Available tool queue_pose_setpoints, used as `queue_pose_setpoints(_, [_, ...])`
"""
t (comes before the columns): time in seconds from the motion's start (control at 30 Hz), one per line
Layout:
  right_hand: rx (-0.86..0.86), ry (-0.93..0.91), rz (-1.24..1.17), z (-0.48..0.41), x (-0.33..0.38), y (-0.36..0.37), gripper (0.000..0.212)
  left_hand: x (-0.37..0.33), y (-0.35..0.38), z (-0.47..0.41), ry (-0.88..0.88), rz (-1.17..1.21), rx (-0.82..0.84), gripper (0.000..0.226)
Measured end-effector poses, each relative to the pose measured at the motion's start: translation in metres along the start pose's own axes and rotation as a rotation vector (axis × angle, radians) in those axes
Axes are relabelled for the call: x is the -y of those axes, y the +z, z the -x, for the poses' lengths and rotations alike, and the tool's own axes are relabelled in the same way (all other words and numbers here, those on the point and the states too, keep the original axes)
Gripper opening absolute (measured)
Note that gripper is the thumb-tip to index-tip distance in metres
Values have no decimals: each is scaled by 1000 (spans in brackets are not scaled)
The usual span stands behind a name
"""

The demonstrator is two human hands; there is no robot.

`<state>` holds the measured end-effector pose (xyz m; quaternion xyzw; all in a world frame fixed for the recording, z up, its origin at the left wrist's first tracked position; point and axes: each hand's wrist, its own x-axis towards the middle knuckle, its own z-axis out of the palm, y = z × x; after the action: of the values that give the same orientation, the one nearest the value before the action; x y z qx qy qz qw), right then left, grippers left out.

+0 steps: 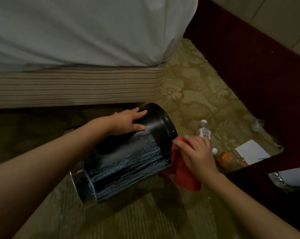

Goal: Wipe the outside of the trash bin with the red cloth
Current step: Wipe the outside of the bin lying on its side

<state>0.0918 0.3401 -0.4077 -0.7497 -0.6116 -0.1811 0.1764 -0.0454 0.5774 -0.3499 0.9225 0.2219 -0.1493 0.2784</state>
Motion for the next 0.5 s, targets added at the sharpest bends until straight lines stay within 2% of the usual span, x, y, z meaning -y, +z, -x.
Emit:
queue_pose_setpoints(0.23, [-44, -94, 93, -68, -3, 1, 24, 5, -4, -4, -20, 49, -9, 65])
queue_pose_setpoints(0.37, [-6, -115, 178, -98, 4, 3, 23, 7, -6, -5, -17, 101, -22, 63])
queue_pose_setpoints(0.5, [136, 75, 122, -127, 13, 10, 29, 4, -5, -2, -36, 83, 4, 65])
